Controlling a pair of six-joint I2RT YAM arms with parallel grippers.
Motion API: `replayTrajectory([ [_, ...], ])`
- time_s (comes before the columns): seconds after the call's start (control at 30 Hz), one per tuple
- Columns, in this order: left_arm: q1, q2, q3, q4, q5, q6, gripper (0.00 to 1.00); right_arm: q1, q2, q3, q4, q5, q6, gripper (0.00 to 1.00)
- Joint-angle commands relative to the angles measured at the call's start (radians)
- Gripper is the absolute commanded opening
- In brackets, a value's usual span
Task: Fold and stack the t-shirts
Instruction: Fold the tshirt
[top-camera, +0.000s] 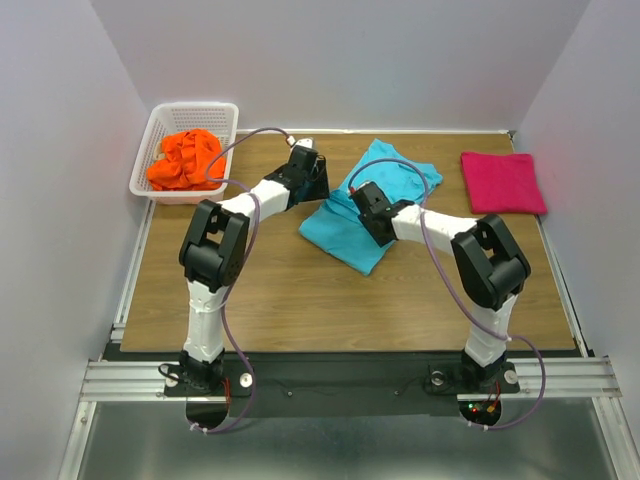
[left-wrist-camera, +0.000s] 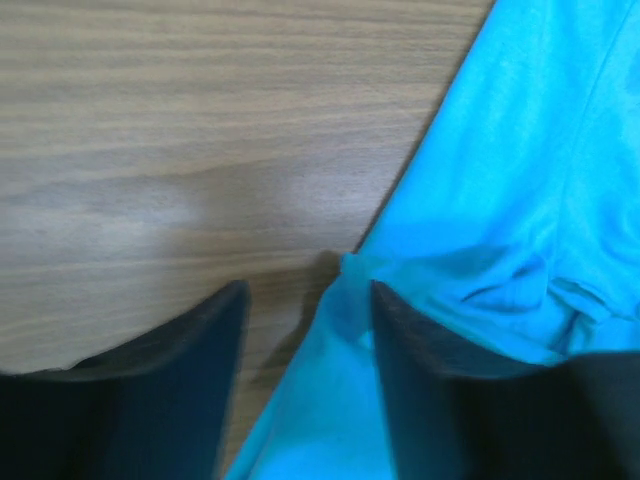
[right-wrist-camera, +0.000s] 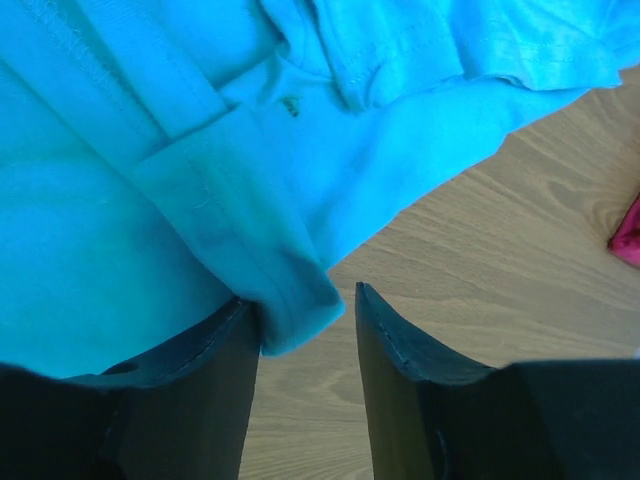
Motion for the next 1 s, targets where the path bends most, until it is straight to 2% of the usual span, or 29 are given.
replayTrajectory([
  [0.0, 0.009, -0.134, -0.010, 0.032, -0.064, 0.044, 0.77, -0.011, -0.080, 0.048, 0.010, 0.037, 0.024, 0.49],
  [0.13, 0.006, -0.257, -0.082, 0.032, -0.085, 0.031, 0.80, -0.011, -0.169, 0.056, 0.002, -0.065, 0.036, 0.52],
  [0.27, -0.005, -0.364, -0.194, 0.031, -0.068, 0.013, 0.80, -0.011, -0.177, 0.052, 0.002, -0.141, 0.036, 0.57],
  [0.33, -0.012, -0.381, -0.227, 0.031, -0.036, 0.001, 0.75, -0.012, -0.164, 0.059, 0.002, -0.153, 0.027, 0.58],
  [0.47, -0.054, -0.374, -0.302, 0.037, -0.017, -0.013, 0.53, -0.011, -0.115, 0.072, 0.004, -0.207, -0.007, 0.63],
  [0.53, -0.060, -0.358, -0.317, 0.037, -0.009, -0.018, 0.49, -0.011, -0.095, 0.083, 0.004, -0.221, -0.019, 0.64],
  [0.57, -0.067, -0.341, -0.331, 0.040, -0.009, -0.021, 0.43, -0.011, -0.082, 0.086, 0.004, -0.218, -0.030, 0.65],
  [0.67, -0.071, -0.314, -0.355, 0.044, -0.011, -0.025, 0.35, -0.011, -0.044, 0.094, 0.007, -0.204, -0.048, 0.66],
  [0.97, -0.071, -0.240, -0.423, 0.046, -0.068, -0.018, 0.30, -0.081, 0.011, 0.097, 0.036, -0.119, -0.042, 0.66],
])
